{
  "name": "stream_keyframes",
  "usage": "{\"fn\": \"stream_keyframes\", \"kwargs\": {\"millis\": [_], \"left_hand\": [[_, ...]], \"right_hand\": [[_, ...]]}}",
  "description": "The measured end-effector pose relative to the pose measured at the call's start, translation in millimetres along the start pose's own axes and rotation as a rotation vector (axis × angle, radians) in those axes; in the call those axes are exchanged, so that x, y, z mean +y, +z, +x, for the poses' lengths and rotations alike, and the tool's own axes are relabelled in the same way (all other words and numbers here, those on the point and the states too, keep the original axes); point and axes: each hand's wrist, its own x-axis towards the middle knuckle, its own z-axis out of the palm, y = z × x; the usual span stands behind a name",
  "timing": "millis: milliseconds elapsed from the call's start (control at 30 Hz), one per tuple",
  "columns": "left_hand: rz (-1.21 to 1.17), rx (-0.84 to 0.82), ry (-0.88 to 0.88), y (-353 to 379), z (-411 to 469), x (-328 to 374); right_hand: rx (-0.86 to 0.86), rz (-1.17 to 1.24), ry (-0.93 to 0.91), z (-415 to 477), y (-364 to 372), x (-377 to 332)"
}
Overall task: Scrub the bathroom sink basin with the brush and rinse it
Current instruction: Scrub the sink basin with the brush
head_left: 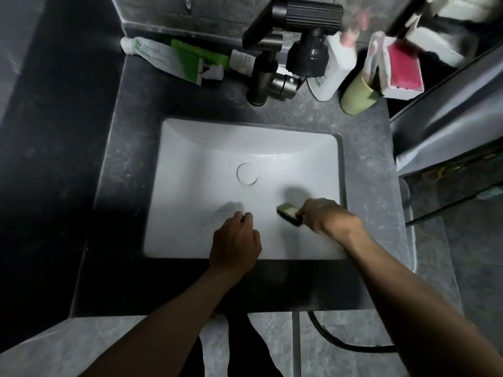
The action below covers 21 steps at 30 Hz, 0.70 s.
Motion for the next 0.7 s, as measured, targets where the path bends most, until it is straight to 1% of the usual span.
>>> {"fn": "stream_keyframes", "kwargs": {"millis": [33,67,133,167,200,233,300,367,400,500,533,567,600,667,700], "left_hand": [[-0.004,-0.001,-0.002,-1,0,0],[-0.005,-0.002,-0.004,-1,0,1],[0.011,-0.008,0.001,-4,1,2],[0.016,-0.017,0.004,-4,1,1],[0.016,-0.022,0.003,-4,2,1],[0.014,-0.024,-0.004,-4,2,1],[0.007,-0.043,-0.005,-3,1,2],[0.005,-0.044,-0.011,-5,1,2],[0.008,-0.041,-0.014,-6,2,2],[0.03,-0.063,-0.021,-10,3,4],[0.034,-0.076,-0.027,-11,3,5],[0.034,-0.082,-0.035,-11,4,5],[0.033,-0.079,-0.036,-10,4,5],[0.027,-0.078,-0.027,-9,4,5],[0.026,-0.077,-0.026,-8,3,5]], "right_hand": [[0.047,0.017,-0.011,1,-2,-6],[0.026,0.069,-0.045,-1,0,-12],[-0.135,0.219,-0.141,-18,7,-20],[-0.223,0.242,-0.166,-29,10,-19],[-0.25,0.212,-0.166,-33,10,-13],[-0.21,0.125,-0.127,-30,7,-6],[-0.055,-0.014,0.008,-10,0,9],[0.071,-0.048,0.035,5,-8,7],[0.073,-0.027,0.004,5,-8,-2],[-0.102,0.152,-0.192,-24,10,-28],[-0.156,0.204,-0.225,-37,15,-27],[-0.163,0.176,-0.216,-43,17,-20],[-0.121,0.109,-0.168,-37,15,-11],[0.029,-0.054,0.032,-17,3,7],[0.11,-0.071,0.09,-6,-1,12]]}}
